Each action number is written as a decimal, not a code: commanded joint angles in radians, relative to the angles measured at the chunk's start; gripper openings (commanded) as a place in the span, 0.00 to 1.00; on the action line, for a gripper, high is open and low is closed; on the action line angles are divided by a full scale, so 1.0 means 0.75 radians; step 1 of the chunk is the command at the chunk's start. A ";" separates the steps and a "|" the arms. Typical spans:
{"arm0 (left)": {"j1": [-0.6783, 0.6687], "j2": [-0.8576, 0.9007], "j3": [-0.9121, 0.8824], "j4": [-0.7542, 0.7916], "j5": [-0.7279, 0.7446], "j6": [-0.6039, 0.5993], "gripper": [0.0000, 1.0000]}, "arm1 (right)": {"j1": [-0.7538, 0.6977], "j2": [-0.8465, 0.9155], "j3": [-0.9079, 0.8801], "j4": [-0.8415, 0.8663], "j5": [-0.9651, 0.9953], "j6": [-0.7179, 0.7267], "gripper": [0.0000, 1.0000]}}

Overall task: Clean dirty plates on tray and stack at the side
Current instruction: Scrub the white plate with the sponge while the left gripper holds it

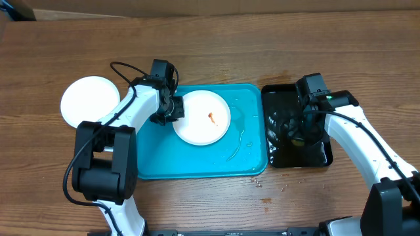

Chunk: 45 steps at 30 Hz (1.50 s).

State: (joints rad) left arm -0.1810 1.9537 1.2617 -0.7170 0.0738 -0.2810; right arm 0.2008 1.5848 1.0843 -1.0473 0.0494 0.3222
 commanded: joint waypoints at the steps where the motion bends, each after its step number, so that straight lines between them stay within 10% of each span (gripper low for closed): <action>1: 0.002 0.037 -0.022 -0.056 0.019 -0.027 0.04 | 0.001 -0.008 0.002 -0.015 0.002 0.017 0.04; 20: -0.004 0.037 -0.022 -0.111 0.042 -0.030 0.04 | 0.002 -0.008 0.169 -0.222 -0.019 0.075 0.04; 29: -0.005 0.037 -0.022 -0.113 0.162 -0.029 0.04 | 0.058 -0.008 0.221 0.074 -0.670 -0.004 0.04; 45: -0.074 0.037 -0.022 -0.105 0.172 -0.030 0.04 | 0.670 0.150 0.220 0.497 0.251 0.171 0.04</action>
State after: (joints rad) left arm -0.2188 1.9514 1.2625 -0.7956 0.1993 -0.2905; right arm 0.6655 1.6493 1.2232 -0.6971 0.0254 0.4278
